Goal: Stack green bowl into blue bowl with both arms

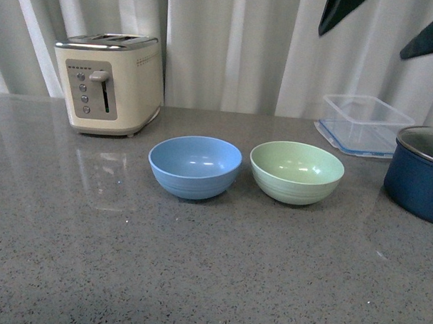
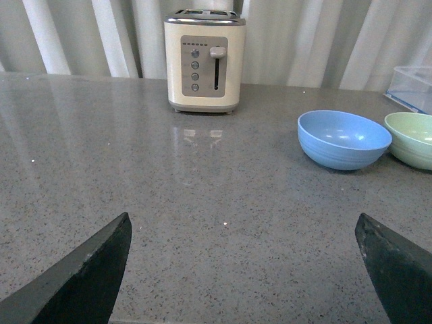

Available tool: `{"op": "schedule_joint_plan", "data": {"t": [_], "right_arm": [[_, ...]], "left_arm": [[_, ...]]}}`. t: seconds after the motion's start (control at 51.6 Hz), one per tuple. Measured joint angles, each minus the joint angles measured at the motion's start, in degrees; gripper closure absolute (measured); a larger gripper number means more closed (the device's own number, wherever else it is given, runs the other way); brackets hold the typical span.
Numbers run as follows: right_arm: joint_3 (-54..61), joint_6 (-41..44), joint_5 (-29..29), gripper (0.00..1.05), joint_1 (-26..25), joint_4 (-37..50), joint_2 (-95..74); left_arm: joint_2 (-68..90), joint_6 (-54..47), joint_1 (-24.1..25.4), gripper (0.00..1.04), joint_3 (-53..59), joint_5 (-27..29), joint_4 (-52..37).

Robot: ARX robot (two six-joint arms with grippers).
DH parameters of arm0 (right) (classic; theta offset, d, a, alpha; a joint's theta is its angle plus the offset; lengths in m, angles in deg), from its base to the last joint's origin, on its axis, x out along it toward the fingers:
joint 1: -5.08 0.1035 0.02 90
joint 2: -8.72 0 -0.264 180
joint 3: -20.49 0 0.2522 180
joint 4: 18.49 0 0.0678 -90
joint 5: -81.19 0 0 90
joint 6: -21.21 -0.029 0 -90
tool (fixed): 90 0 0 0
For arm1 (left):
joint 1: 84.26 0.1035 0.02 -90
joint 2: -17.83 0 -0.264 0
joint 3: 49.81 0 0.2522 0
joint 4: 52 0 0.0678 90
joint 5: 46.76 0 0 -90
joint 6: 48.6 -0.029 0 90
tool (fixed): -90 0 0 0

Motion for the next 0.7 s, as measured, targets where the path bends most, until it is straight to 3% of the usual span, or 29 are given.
{"op": "schedule_joint_plan", "data": {"t": [0.33,0.698], "right_arm": [[-1.77,-1.53,-5.42,0.10,0.26,1.88,-11.52],[-8.90,-6.97,-7.74,0.10,-3.54,0.74,-23.69]], "left_arm": [[0.00,0.00,0.00,0.07,0.00,0.00,0.00],[0.00,-0.02,0.00,0.07,0.00,0.00,0.00]]}}
